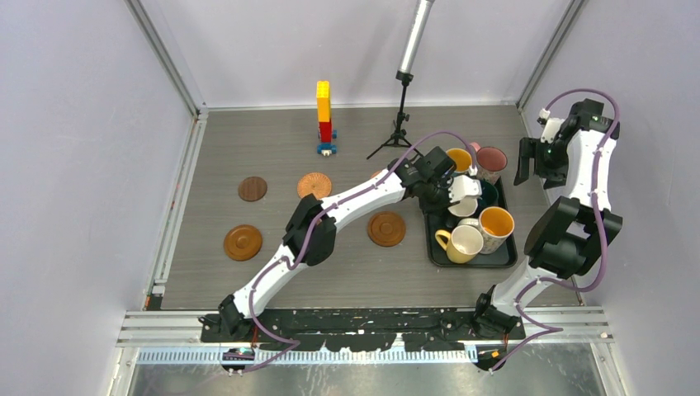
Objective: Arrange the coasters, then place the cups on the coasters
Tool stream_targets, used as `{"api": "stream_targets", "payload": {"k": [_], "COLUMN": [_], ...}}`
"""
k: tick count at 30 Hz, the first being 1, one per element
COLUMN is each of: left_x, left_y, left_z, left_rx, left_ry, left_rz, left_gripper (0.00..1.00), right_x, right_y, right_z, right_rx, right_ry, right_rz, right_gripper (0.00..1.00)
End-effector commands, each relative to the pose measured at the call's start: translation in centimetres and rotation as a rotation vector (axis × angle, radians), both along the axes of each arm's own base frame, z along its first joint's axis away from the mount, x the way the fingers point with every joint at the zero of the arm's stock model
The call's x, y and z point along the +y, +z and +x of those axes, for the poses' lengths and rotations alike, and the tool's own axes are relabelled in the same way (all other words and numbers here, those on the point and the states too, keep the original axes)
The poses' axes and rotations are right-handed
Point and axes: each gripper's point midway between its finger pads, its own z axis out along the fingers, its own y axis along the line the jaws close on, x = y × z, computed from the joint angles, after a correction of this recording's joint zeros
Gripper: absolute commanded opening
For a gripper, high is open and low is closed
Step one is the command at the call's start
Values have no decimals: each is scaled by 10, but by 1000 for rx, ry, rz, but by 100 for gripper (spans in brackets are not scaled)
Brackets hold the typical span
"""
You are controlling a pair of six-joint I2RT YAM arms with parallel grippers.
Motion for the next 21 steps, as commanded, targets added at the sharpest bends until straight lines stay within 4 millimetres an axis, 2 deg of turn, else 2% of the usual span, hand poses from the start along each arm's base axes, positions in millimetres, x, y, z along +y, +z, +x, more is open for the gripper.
{"api": "stream_targets", "payload": {"k": [1,7,15,18,21], "left_x": [-13,-9,-6,5,28], "left_y": [55,91,166,188,205], "left_z": [2,6,10,10,13], "left_rx": [-53,-77,-92,-98,-86], "left_ry": [6,45,113,131,173], "left_rz": [-130,-200,-367,-400,-414], "left_gripper": [0,0,0,0,0], "right_x": [13,16,16,14,18], "right_y": [37,47,64,72,82], "right_z": [1,13,29,34,40], "right_rx": [-99,-168,-281,-319,-351], "right_ry": [20,3,-32,-43,-21], "right_rz": [20,37,33,14,28], "right_gripper": [80,80,80,80,81]}}
